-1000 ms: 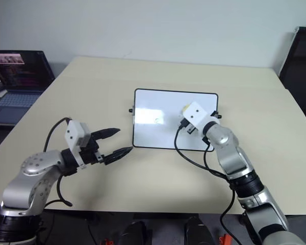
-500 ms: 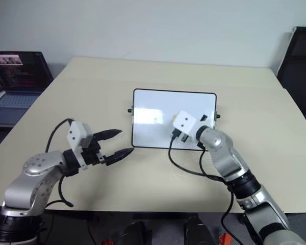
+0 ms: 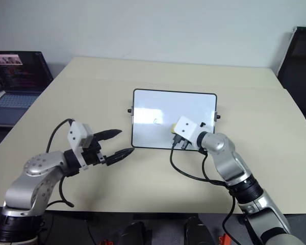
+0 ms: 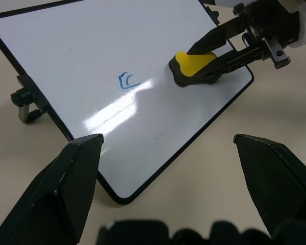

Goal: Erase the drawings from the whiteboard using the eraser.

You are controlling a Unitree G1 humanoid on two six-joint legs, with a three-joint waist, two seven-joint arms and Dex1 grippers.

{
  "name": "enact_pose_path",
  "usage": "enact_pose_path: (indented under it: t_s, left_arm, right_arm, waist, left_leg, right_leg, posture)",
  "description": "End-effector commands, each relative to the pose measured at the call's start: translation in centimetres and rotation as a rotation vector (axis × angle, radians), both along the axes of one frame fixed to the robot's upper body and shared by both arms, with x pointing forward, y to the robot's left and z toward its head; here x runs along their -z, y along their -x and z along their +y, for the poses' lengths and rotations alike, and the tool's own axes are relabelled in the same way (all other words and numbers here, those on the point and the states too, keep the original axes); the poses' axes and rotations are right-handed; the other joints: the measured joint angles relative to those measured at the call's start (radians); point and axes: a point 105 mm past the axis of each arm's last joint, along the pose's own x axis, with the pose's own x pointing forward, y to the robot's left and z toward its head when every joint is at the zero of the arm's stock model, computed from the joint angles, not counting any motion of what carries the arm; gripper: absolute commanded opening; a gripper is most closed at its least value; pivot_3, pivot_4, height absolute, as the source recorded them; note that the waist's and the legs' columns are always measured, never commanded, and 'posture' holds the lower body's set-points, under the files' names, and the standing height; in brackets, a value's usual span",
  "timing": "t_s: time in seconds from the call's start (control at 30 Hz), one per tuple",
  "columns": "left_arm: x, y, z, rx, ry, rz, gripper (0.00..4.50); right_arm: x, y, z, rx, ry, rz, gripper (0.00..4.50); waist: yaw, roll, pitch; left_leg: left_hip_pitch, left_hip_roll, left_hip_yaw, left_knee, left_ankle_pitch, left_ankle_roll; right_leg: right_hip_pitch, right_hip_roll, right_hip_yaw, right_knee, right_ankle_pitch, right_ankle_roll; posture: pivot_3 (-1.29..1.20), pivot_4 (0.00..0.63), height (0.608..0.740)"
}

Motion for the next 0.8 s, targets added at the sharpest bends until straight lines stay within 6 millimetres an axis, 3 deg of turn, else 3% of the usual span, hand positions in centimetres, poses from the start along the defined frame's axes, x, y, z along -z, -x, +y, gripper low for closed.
enact_pose_path:
  t_s: [0.03, 0.23, 0.3, 0.43, 0.53, 0.8]
  left_arm:
    - [-1.2, 0.0, 0.0, -0.018, 0.012, -0.064, 4.5]
    - [-2.1, -0.6, 2.1, -0.148, 0.087, -0.084, 4.5]
    - [-2.3, -0.3, 2.1, -0.152, 0.08, -0.093, 4.5]
    - [-2.8, -0.1, 1.6, -0.14, 0.079, -0.099, 4.5]
    - [-2.9, 0.0, 1.5, -0.14, 0.082, -0.092, 4.5]
    - [-3.2, 0.1, 1.9, -0.156, 0.093, -0.091, 4.5]
  right_arm:
    - [-2.3, -0.1, -1.5, 0.032, -0.139, -0.029, 0.97]
    - [-2.9, 4.2, -1.8, -0.131, -0.241, -0.007, 0.97]
    - [-3.3, 6.5, -1.8, -0.189, -0.328, 0.019, 0.97]
    - [-3.0, 8.5, -1.5, -0.224, -0.427, 0.039, 0.97]
    - [-2.0, 9.2, -1.0, -0.232, -0.466, 0.059, 0.97]
    - [-2.8, 9.0, 0.4, -0.273, -0.513, 0.023, 0.97]
  waist:
    - [0.003, 0.0, 0.0]
    - [0.004, 0.001, 0.001]
    - [0.004, 0.001, 0.001]
    - [0.002, 0.001, 0.001]
    - [0.002, 0.001, 0.001]
    - [0.001, 0.001, 0.001]
  left_leg:
    - [0.0, 0.0, 0.0, 0.0, 0.0, 0.0]
    - [-0.002, 0.0, 0.0, -0.003, -0.002, -0.002]
    - [-0.002, 0.0, 0.0, -0.005, -0.003, -0.003]
    - [-0.003, 0.0, 0.0, -0.006, -0.005, -0.005]
    - [-0.002, 0.0, 0.0, -0.005, -0.005, -0.005]
    - [-0.001, 0.0, 0.0, -0.001, -0.004, -0.005]
  right_leg:
    - [0.0, 0.0, 0.0, 0.0, 0.0, 0.0]
    - [-0.001, 0.0, -0.001, 0.0, -0.004, 0.004]
    - [-0.001, 0.0, -0.001, 0.0, -0.004, 0.005]
    - [-0.001, 0.0, -0.001, 0.0, -0.005, 0.004]
    - [-0.001, 0.0, -0.001, -0.001, -0.007, 0.007]
    - [0.0, 0.0, -0.001, 0.0, -0.007, 0.0]
  posture:
    - [0.0, 0.15, 0.74]
    - [0.0, 0.15, 0.74]
    - [0.0, 0.15, 0.74]
    - [0.0, 0.15, 0.74]
    - [0.0, 0.15, 0.74]
    - [0.0, 0.15, 0.74]
